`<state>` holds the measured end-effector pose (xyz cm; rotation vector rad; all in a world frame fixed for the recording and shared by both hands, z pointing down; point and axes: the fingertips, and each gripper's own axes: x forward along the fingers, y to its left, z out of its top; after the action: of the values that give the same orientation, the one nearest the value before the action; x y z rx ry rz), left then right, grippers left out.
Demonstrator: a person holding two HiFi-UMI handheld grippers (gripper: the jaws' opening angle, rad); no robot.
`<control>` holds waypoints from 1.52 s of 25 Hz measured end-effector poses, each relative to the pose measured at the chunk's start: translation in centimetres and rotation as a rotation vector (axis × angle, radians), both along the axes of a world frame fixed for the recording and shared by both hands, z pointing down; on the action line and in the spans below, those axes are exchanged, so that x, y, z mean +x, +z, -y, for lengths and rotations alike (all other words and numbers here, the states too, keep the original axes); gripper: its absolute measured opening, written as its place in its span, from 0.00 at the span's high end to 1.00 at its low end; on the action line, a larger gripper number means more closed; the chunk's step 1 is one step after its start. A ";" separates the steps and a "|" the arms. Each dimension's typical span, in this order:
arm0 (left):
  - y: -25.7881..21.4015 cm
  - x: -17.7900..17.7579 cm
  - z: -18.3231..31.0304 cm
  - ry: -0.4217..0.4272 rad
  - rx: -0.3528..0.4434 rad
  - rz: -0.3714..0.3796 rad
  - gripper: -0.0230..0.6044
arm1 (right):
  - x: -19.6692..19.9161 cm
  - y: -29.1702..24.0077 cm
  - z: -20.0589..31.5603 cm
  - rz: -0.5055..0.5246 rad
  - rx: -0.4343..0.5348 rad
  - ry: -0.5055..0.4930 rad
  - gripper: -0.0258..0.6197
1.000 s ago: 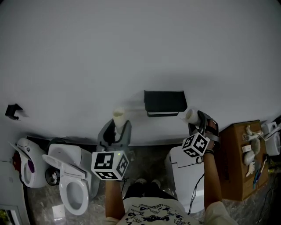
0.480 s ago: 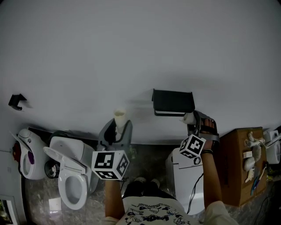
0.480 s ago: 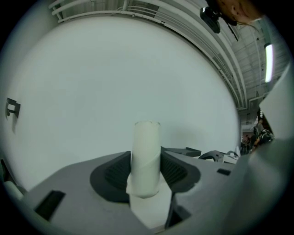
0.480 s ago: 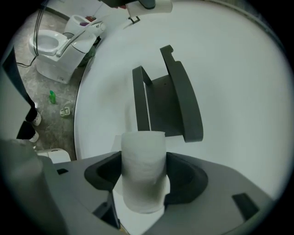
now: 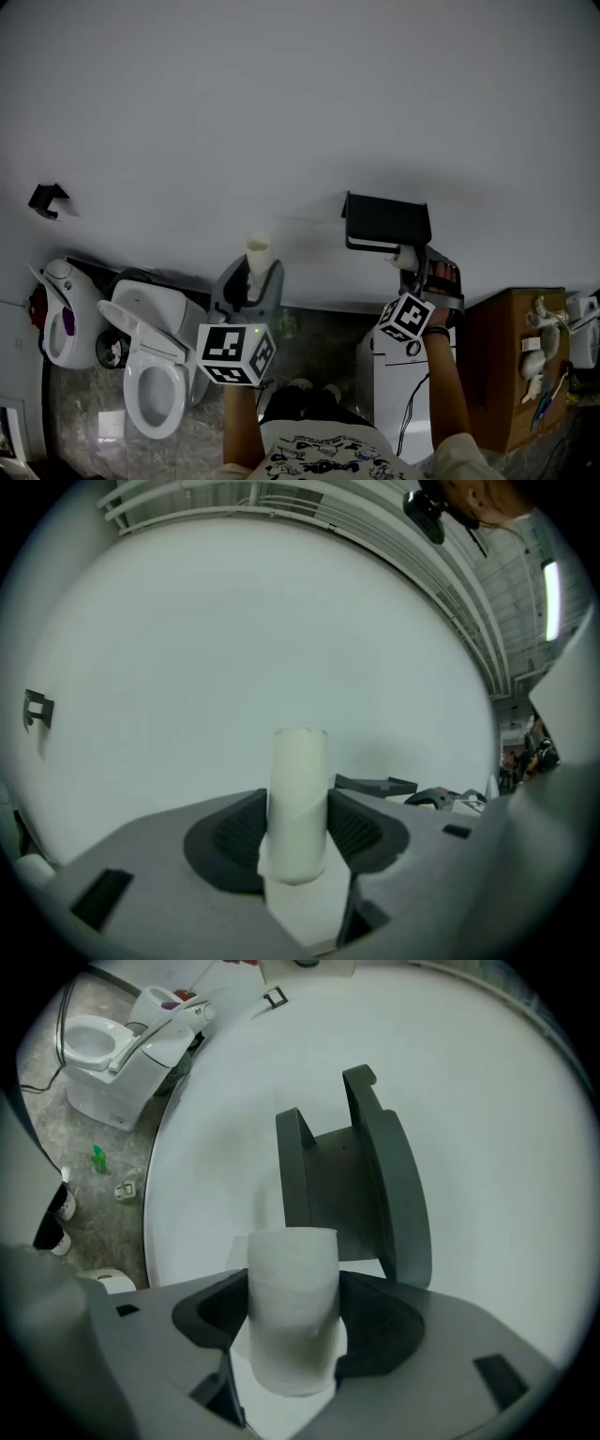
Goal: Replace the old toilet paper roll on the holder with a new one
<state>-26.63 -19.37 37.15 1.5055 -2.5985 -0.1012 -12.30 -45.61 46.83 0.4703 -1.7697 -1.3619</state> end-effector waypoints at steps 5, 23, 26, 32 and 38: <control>0.2 -0.7 -1.0 -0.023 -0.004 -0.005 0.65 | -1.0 0.1 -0.6 0.017 0.045 -0.008 0.49; -0.2 -1.9 -3.6 -0.059 -0.010 0.009 0.65 | -6.6 -0.4 -6.9 0.062 0.139 -0.181 0.49; 0.0 -1.8 -3.6 -0.053 -0.013 0.008 0.65 | -6.8 -0.1 -7.6 0.068 0.108 -0.198 0.49; 0.2 -1.2 -2.9 -0.019 -0.014 0.009 0.65 | -5.8 -0.8 -8.3 0.102 0.049 -0.189 0.46; -0.1 -0.5 -1.4 0.031 -0.005 0.014 0.65 | -3.4 -1.1 -9.6 0.197 -0.091 -0.159 0.46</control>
<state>-27.12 -17.96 37.02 1.5503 -2.5828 -0.0816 -15.72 -36.01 45.69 0.4343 -2.0583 -1.3749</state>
